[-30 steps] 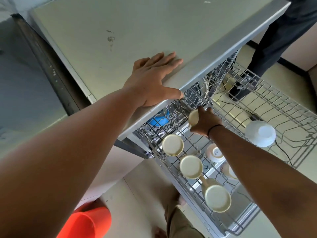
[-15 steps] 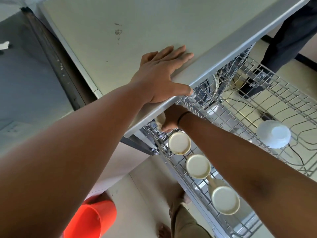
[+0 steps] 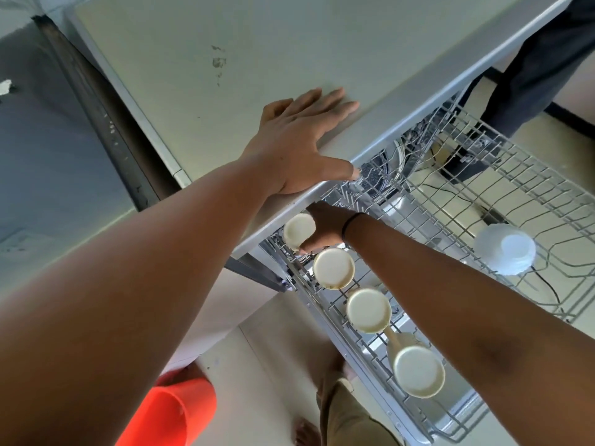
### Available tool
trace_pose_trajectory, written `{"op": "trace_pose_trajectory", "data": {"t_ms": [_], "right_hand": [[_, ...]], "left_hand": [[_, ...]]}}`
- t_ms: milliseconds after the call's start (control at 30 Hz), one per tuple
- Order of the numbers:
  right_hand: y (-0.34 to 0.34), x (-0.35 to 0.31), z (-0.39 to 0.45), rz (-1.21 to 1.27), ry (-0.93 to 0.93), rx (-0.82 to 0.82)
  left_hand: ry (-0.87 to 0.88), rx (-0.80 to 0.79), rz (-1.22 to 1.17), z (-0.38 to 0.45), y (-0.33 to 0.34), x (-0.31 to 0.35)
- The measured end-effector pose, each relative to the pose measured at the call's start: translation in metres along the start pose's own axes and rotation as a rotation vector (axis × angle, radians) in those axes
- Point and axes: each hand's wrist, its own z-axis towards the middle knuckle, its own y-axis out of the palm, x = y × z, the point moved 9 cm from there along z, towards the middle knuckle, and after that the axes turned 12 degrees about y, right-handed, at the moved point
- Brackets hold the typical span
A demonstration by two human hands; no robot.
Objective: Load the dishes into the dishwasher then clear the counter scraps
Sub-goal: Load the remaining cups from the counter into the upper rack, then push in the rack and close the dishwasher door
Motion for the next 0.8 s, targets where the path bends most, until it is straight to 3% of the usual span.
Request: {"op": "trace_pose_trajectory", "data": {"t_ms": [133, 300, 467, 600, 800], "right_hand": [[-0.017, 0.044, -0.049, 0.167, 0.107, 0.177], [-0.017, 0.104, -0.151, 0.115, 0.283, 0.298], [-0.016, 0.145, -0.257, -0.019, 0.391, 0.35], [-0.002, 0.172, -0.334, -0.042, 0.467, 0.381], [0.014, 0.209, -0.395, -0.102, 0.506, 0.375]], "left_hand": [[-0.007, -0.019, -0.025, -0.003, 0.0, 0.002], [-0.092, -0.04, 0.07, -0.02, 0.002, 0.012], [-0.134, -0.047, 0.329, -0.076, 0.028, 0.067], [-0.027, -0.198, 0.281, -0.127, 0.08, 0.123], [-0.058, -0.375, 0.08, -0.184, 0.144, 0.183]]}}
